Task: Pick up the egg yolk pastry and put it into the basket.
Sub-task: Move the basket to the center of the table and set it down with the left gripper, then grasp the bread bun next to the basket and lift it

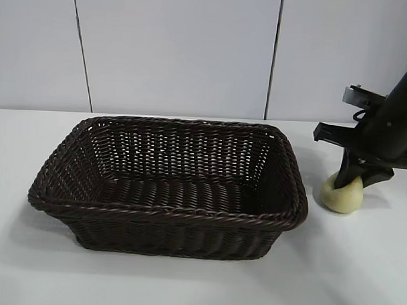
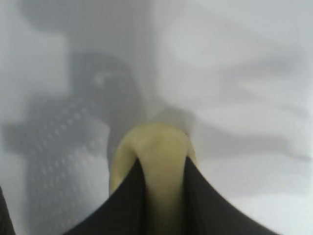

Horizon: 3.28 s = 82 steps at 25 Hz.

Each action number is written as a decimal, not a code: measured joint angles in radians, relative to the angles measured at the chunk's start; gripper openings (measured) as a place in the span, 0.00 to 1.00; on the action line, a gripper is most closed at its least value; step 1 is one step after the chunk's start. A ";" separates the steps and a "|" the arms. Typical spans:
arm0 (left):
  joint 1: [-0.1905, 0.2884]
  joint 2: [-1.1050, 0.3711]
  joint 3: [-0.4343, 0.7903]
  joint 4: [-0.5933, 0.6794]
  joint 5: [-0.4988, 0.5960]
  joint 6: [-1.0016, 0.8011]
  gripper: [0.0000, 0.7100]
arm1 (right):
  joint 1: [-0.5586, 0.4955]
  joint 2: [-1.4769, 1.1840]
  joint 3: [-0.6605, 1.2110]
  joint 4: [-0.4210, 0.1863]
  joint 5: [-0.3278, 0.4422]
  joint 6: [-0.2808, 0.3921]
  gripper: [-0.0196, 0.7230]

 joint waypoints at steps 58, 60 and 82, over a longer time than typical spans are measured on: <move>0.000 0.000 0.000 0.000 0.000 0.000 0.76 | 0.649 0.060 0.003 0.080 -0.483 0.020 0.07; 0.000 0.000 0.000 0.000 0.000 0.000 0.76 | 0.649 0.074 0.003 0.081 -0.484 0.020 0.07; 0.000 0.000 0.000 0.000 0.000 0.000 0.76 | 0.576 0.038 -0.243 0.068 0.011 0.047 0.66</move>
